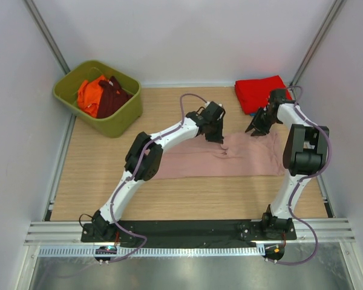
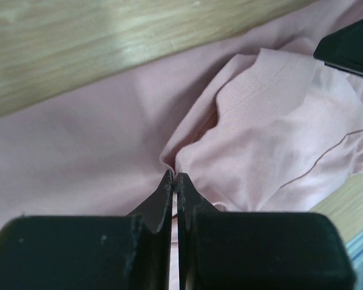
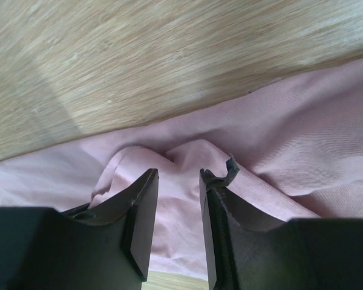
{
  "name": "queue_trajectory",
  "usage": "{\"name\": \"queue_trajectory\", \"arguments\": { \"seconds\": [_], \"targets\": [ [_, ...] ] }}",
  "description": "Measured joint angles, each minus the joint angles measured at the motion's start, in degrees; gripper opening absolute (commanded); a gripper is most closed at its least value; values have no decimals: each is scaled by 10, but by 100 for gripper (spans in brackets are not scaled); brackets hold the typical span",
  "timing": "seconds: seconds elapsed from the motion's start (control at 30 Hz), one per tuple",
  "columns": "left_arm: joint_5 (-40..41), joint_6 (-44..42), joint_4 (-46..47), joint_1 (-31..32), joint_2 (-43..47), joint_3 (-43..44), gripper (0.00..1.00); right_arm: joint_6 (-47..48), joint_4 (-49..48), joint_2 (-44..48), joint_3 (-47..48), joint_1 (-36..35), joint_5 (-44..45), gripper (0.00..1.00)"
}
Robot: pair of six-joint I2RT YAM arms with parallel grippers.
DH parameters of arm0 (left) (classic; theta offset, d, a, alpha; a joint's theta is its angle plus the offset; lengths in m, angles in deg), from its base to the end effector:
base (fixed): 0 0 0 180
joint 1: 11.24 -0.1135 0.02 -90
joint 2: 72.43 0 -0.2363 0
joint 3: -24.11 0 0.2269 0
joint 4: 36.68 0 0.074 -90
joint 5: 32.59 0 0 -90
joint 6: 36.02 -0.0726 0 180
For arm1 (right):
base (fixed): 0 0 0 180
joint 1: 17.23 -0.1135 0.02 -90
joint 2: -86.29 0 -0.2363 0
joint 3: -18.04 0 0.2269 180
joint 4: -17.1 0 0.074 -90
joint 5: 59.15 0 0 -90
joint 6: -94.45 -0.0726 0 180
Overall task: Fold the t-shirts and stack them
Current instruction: Fold the tshirt
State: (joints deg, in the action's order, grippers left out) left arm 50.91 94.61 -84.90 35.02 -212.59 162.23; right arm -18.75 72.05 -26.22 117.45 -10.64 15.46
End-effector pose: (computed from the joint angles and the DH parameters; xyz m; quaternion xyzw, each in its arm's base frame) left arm 0.3547 -0.3825 0.1444 0.0654 0.9369 -0.2721 0.2097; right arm 0.3850 -0.0251 0.1468 0.2254 0.9467 0.1573 0.1677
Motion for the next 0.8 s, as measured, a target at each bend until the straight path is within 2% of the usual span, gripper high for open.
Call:
{"name": "queue_trajectory", "arguments": {
  "seconds": [0.23,0.8],
  "targets": [
    [-53,29,-9,0,0,-27,0,9,9,-15,13,-9,0,42],
    [-151,59,-6,2,0,-31,0,37,37,-35,73,-40,25,51]
  ]
}}
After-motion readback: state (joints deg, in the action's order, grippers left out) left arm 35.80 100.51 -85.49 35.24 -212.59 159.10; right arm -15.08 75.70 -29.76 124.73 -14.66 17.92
